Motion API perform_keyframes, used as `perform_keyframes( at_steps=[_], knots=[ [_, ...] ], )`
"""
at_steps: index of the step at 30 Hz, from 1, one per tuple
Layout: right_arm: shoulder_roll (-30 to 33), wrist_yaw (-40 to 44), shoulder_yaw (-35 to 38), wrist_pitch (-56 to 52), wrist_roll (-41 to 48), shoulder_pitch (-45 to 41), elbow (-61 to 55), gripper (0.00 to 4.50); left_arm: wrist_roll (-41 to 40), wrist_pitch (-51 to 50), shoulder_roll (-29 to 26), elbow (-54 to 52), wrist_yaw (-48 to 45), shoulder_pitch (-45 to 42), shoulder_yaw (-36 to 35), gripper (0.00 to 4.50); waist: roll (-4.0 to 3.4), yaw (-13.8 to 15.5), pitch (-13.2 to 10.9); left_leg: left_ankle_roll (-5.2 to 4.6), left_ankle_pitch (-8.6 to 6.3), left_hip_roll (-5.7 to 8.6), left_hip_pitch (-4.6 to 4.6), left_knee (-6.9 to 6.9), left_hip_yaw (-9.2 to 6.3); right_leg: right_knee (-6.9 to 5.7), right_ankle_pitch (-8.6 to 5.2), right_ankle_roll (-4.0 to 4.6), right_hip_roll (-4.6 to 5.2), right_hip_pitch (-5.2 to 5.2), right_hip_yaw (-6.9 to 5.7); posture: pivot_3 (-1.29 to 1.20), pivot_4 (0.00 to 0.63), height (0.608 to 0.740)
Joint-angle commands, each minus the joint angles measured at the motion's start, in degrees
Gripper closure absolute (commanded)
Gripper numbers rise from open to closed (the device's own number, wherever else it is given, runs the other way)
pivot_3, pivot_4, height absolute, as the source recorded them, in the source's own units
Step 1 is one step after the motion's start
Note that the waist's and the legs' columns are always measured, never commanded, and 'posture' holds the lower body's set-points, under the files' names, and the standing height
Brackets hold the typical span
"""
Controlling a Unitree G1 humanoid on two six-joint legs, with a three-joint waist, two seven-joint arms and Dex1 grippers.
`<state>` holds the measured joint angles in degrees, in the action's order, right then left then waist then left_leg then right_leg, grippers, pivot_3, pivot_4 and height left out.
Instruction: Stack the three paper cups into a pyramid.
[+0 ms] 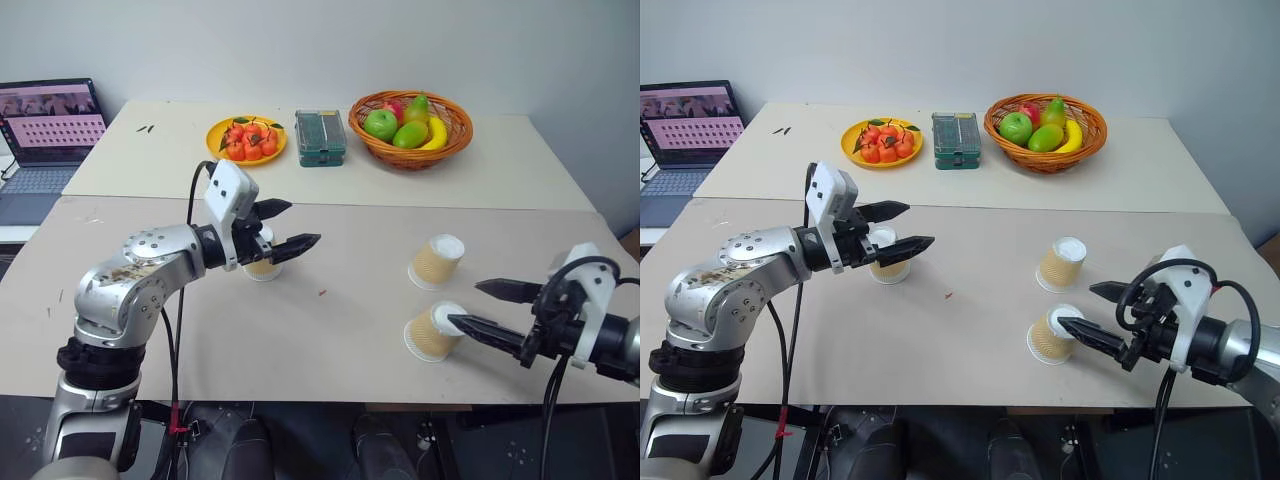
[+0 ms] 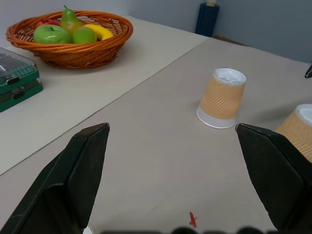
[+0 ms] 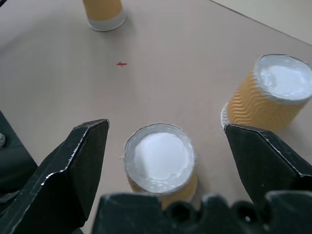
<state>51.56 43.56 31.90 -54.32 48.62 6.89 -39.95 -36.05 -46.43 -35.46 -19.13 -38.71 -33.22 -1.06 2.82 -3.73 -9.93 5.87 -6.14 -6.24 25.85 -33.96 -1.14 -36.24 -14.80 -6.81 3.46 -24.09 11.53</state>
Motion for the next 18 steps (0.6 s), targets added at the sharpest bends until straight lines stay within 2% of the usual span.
perform_keyframes(
  at_steps=[1,7,15,18],
  knots=[
    [-0.98,-1.29,-1.55,1.54,-0.05,0.14,-0.83,0.0,-0.63,0.4,0.85,-0.21,-0.44,-2.0,-0.52,0.07,0.0,0.0,0.0,0.0,0.0,0.01,0.0,0.0,0.0,0.0,0.0,0.0,0.0,0.0,0.0,0.0,0.15,0.74],
    [-2.82,-2.01,-8.7,5.66,-5.27,0.3,1.91,0.0,-1.54,-1.24,0.82,0.0,-0.25,-3.92,-2.12,0.07,0.0,-0.1,0.0,0.0,0.01,0.09,0.01,-0.01,-0.18,0.0,0.0,0.0,0.0,0.02,-0.05,0.0,0.15,0.74],
    [-3.24,-1.33,-12.45,9.25,-8.62,0.08,4.66,0.0,-1.72,-1.93,0.21,-0.38,0.17,-4.33,-2.81,0.07,0.0,-0.08,0.0,0.0,0.01,0.1,0.04,0.02,-0.24,-0.01,-0.01,0.01,0.0,0.03,-0.1,0.0,0.15,0.74],
    [-3.28,-1.1,-13.2,10.16,-9.45,-0.05,5.86,0.64,-1.62,-2.13,0.19,-0.53,0.26,-4.55,-2.9,0.0,-0.01,-0.08,0.0,0.01,0.01,0.1,0.04,0.01,-0.25,0.0,-0.01,0.01,0.01,0.03,-0.11,0.0,0.15,0.74]
  ],
)
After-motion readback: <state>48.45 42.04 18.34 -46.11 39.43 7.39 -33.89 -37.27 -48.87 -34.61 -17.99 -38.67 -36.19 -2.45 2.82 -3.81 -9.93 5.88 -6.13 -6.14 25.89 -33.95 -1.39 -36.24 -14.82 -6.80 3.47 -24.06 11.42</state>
